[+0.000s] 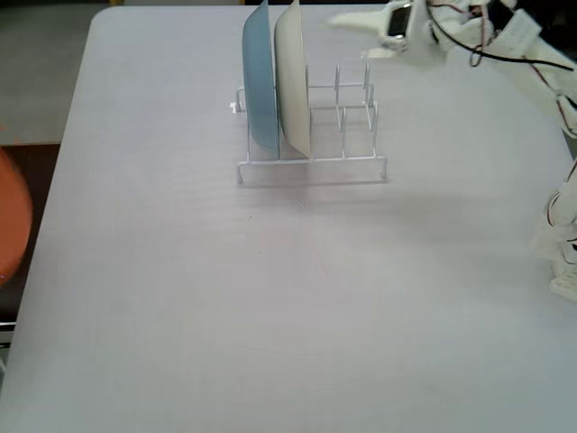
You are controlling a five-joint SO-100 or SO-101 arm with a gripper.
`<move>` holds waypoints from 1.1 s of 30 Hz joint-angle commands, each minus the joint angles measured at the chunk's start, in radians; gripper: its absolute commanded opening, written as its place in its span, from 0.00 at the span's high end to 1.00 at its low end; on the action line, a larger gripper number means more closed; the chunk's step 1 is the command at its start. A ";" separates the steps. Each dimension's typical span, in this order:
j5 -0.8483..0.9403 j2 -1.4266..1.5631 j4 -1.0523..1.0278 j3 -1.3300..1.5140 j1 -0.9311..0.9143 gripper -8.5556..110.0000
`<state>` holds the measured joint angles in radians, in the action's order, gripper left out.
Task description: Could you take three plates?
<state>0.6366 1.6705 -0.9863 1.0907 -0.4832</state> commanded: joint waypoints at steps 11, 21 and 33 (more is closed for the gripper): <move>0.120 -0.347 -0.005 -0.552 0.051 0.59; 0.097 -0.440 0.058 -0.614 0.074 0.68; 0.025 -0.506 0.106 -0.618 0.091 0.93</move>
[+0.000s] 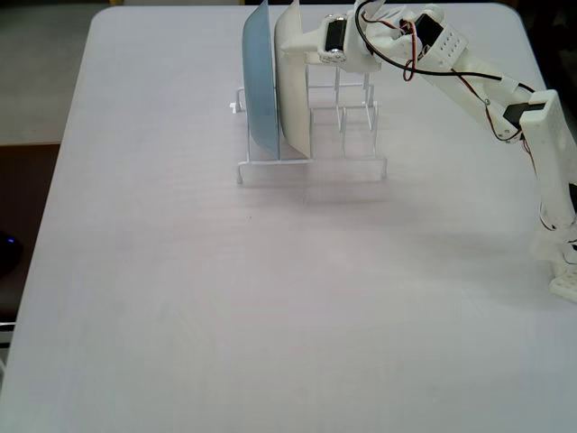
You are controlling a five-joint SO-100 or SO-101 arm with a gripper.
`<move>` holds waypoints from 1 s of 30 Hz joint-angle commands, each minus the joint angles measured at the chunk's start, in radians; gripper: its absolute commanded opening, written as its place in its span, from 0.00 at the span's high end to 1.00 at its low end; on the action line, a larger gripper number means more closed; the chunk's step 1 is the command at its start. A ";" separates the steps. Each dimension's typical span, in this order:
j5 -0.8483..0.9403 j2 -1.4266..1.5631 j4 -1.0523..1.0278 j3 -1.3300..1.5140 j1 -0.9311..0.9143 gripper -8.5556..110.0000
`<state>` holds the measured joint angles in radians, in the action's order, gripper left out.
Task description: Could you take three plates?
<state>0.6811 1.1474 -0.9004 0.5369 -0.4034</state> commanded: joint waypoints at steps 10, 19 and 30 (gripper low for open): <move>-0.037 0.069 -0.242 -0.324 0.015 0.93; -0.069 0.385 -0.250 -0.233 0.046 0.93; -0.156 0.718 -0.204 -0.052 0.124 0.93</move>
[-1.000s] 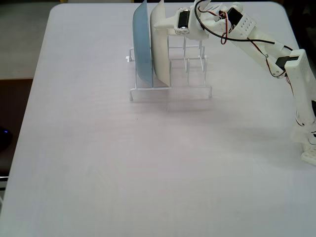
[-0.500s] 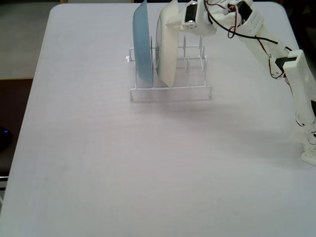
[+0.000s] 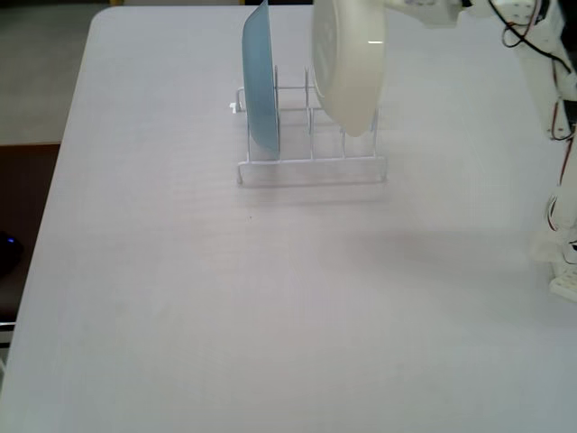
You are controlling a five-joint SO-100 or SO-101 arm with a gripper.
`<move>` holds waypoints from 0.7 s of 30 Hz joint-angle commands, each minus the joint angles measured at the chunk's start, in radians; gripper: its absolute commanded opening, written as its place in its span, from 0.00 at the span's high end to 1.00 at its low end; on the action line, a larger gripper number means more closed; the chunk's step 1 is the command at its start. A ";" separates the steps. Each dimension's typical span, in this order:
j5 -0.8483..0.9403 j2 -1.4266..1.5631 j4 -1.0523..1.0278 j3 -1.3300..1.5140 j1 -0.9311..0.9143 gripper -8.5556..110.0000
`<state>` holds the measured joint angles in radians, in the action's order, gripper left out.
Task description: Could you take three plates?
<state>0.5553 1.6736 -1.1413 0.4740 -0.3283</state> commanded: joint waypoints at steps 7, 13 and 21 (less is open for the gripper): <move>-0.213 0.374 0.043 0.192 0.183 0.93; -0.333 0.480 0.181 0.339 0.426 0.93; -0.353 0.523 0.449 0.466 0.618 0.93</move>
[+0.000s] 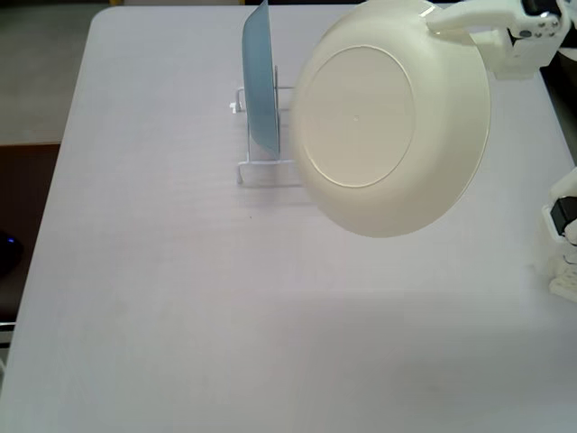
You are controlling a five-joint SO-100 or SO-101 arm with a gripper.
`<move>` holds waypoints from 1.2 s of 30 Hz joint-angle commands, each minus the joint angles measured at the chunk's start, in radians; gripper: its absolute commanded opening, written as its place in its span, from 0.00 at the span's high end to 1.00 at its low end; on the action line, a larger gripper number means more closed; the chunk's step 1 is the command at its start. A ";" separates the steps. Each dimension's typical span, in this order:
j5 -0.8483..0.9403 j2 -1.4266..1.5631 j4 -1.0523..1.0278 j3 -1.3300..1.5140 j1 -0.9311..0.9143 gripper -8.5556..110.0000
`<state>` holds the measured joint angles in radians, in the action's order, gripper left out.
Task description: Could you take three plates?
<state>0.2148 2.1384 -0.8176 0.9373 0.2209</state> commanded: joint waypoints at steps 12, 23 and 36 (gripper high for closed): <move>0.121 0.051 0.272 0.029 0.230 0.93; 0.132 0.057 0.275 0.054 0.225 0.93; 0.135 0.069 0.275 0.080 0.215 0.93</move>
<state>0.3451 2.1399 -0.5737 1.0308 0.4449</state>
